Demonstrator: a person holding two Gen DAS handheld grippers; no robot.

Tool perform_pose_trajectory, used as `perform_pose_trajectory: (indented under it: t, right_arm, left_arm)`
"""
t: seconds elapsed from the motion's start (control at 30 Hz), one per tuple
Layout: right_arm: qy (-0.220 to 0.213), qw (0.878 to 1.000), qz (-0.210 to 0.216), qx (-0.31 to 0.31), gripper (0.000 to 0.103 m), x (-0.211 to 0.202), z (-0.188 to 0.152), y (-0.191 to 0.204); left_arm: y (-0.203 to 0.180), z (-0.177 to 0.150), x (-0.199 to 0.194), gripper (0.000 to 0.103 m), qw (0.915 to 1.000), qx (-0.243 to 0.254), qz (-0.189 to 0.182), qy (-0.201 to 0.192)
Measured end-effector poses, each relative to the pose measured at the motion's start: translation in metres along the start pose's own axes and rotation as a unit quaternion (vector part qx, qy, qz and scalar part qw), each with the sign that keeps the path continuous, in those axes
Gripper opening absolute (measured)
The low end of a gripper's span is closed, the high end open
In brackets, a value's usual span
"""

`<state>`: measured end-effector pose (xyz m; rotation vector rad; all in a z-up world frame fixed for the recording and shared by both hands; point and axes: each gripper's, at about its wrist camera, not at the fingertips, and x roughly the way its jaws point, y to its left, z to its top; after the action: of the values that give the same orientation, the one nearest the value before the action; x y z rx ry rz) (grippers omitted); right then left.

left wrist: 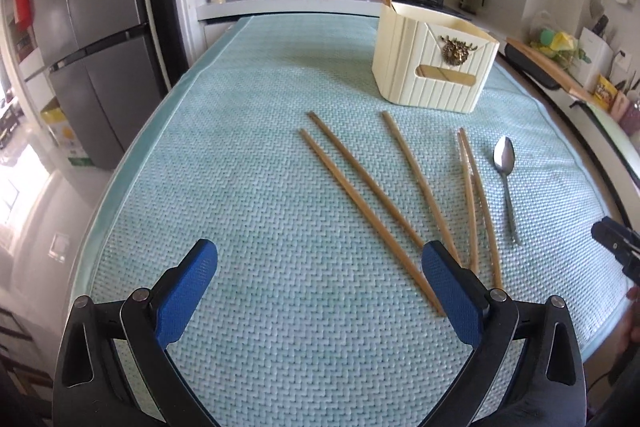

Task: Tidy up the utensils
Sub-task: 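Withdraw both open tools from the holder back over the loose chopsticks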

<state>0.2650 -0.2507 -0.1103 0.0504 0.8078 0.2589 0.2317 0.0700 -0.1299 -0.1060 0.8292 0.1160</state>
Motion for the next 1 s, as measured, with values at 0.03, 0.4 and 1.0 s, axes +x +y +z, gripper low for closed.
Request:
perform_pose_trajectory:
  t: [0.03,0.4,1.0]
  right_arm:
    - [0.004,1.0,0.005,0.003,0.067,0.001,-0.001,0.0]
    - [0.038,0.998,0.046,0.004,0.067,0.012,-0.006,0.01]
    - [0.058,0.996,0.063,0.019,0.067,0.022,-0.01,0.009]
  left_arm:
    - [0.001,0.0,0.0,0.102,1.0,-0.004,0.0,-0.001]
    - [0.007,-0.002,0.016,0.102,0.9991,-0.017,-0.023,0.031]
    - [0.027,0.029,0.051,0.102,0.9938,-0.091,-0.029,0.058]
